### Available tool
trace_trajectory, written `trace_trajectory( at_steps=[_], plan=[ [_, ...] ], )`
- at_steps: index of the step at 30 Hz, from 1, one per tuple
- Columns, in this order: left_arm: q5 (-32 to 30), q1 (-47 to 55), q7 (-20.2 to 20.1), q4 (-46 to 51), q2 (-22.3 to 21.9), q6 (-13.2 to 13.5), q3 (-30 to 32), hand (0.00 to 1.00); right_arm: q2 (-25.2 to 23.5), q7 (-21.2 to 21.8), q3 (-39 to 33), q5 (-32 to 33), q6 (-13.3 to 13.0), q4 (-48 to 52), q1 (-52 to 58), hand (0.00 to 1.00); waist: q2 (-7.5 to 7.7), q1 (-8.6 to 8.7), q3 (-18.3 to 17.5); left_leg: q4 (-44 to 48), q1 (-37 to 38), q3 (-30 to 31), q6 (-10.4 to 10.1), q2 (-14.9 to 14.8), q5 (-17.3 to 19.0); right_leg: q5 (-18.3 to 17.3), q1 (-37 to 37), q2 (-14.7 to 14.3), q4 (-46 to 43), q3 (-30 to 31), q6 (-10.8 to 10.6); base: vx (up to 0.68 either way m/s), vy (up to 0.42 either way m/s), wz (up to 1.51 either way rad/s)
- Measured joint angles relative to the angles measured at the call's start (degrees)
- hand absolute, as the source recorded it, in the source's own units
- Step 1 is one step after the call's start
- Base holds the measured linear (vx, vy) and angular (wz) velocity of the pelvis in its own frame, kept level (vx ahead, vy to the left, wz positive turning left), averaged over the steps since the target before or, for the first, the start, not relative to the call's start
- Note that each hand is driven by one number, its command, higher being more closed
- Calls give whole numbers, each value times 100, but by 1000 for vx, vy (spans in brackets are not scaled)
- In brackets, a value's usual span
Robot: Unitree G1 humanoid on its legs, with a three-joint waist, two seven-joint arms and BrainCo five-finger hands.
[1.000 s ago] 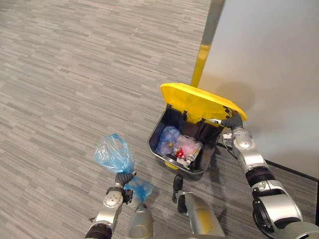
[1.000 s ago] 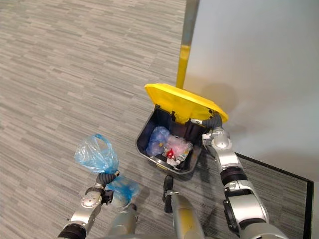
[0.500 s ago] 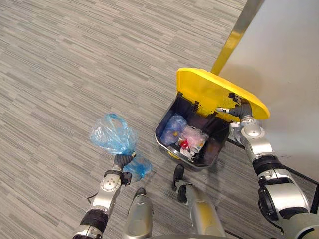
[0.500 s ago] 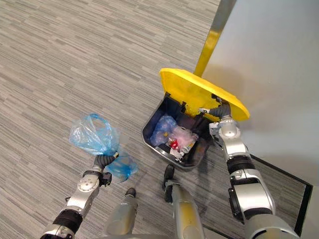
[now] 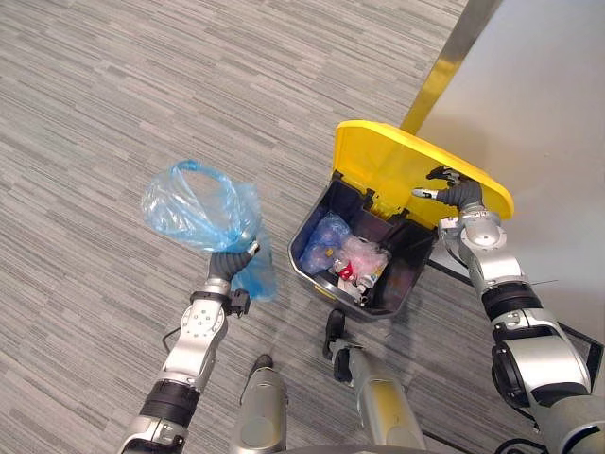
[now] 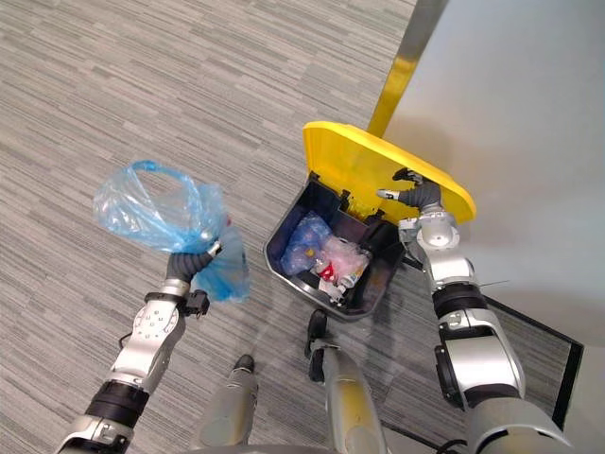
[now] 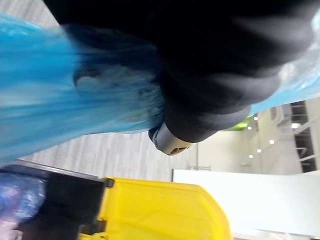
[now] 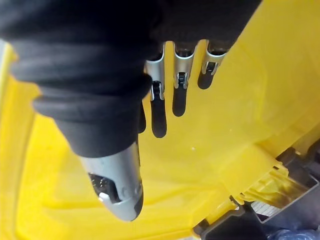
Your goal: Gather rubbish on tea table into small bin, then transfer packed bag to large trash can.
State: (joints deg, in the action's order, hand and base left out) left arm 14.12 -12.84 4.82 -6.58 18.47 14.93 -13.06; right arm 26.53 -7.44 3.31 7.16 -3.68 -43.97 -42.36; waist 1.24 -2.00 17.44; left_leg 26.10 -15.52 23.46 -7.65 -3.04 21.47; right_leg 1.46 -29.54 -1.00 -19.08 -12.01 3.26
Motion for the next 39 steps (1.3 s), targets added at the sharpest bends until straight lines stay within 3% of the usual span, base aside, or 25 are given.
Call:
trace_trajectory(
  at_steps=[4, 10, 28, 32, 35, 36, 39],
  plan=[
    [-2, -262, -92, 37, -9, 40, -318, 100, 9, 10, 235, -14, 25, 0, -120, 0, 0, 117, 0, 32, -2, -12, -11, -1, 22, 1, 4, 0, -1, 26, 0, 13, 37, -3],
    [-22, -1153, -43, -121, -63, 32, -1021, 100, 43, 12, 518, -227, 182, 0, -337, 0, -10, 144, 6, 52, 24, -103, -5, -2, 29, 4, -27, -16, -86, 163, 5, -1, 15, -5],
    [-531, -3242, 146, -2141, -235, -267, -1853, 100, 7, 42, 1576, -761, 251, 36, -1780, 0, -111, 359, 234, 689, -539, -965, 43, -44, 366, 123, -888, -286, -396, 779, 83, -24, 26, -23],
    [-744, -3722, 26, -2780, -429, -347, -2270, 100, -3, 48, 1959, -780, 241, 517, -2113, 0, -128, 449, 462, 941, -770, -1117, 47, -76, 470, 122, -1109, -279, -542, 768, 85, -10, 47, -8],
    [-1051, -4003, 5, -3136, -712, -372, -2271, 100, -5, 33, 2019, -927, 162, 778, -2404, 0, -170, 542, 598, 1371, -1208, -1347, 15, -122, 518, 111, -1419, -177, -702, 677, 100, -54, 75, 9],
    [-1169, -4078, 3, -3285, -816, -396, -2217, 100, -4, 12, 2023, -1008, 161, 881, -2523, 0, -249, 593, 672, 1714, -1361, -1549, -3, -252, 631, 102, -1515, -167, -775, 594, 113, -63, 101, 14],
    [-1431, -4131, -37, -3617, -1025, -476, -2003, 100, -17, -37, 2092, -1063, 127, 1058, -2652, 0, -246, 688, 761, 1958, -1596, -1848, 47, -318, 896, 84, -1855, 33, -1090, 510, 138, -94, 167, 19]
  ],
)
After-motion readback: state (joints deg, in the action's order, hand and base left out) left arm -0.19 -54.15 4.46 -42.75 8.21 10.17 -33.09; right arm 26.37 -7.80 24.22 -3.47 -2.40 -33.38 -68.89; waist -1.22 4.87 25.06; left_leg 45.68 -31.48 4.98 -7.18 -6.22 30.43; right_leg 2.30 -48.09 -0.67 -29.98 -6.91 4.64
